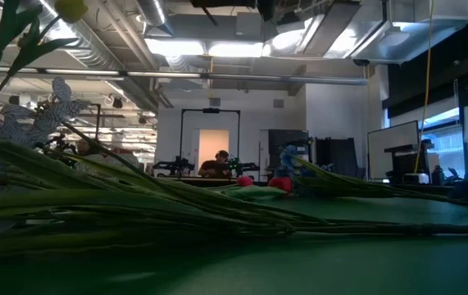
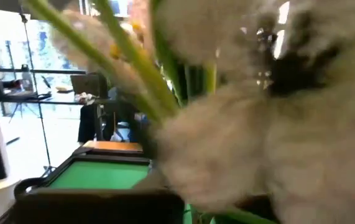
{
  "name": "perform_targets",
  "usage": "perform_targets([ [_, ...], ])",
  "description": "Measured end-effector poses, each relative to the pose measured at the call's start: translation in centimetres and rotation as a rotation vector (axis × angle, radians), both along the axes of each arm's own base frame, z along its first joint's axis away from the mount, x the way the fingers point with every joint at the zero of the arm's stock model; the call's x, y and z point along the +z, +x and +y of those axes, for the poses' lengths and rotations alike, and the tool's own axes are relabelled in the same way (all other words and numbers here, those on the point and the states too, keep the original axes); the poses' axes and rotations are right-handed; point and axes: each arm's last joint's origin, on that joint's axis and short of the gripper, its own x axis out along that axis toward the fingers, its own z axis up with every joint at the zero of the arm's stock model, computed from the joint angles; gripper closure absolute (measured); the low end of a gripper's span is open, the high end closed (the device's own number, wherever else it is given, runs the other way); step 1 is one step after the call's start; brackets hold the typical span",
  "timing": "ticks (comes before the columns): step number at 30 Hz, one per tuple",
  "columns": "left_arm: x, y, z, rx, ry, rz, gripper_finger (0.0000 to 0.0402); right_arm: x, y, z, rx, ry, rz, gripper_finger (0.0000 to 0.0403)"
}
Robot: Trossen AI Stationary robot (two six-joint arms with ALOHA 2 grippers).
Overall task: Sort flowers into vase by color
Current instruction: Put the left white flower into the purple vase
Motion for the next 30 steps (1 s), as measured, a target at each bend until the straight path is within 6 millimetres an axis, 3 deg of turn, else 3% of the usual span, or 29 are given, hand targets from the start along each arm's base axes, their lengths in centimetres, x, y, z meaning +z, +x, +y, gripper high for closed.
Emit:
perform_targets([
  [5,1.2,-0.5,0.2,0.024,0.022,0.08,0.0389,-0.1,0.0,0.0,0.011,-0.026,0.012,0.0313],
  [11,6.7,-2.0,0.4,0.027,0.028,0.076,0.039,2.1,-1.4,0.2,0.024,-0.042,-0.037,0.0184],
  [16,11.1,-4.9,0.9,0.059,0.075,0.152,0.0391,2.4,-1.8,0.8,0.021,-0.07,-0.043,0.0108],
  [23,13.6,-11.3,2.9,0.17,0.031,0.366,0.0391,1.3,-3.0,3.2,0.007,-0.069,0.01,0.009],
  [30,13.6,-17.6,5.7,0.213,-0.043,0.286,0.0392,1.0,-4.1,5.2,-0.035,-0.078,0.015,0.0105],
])
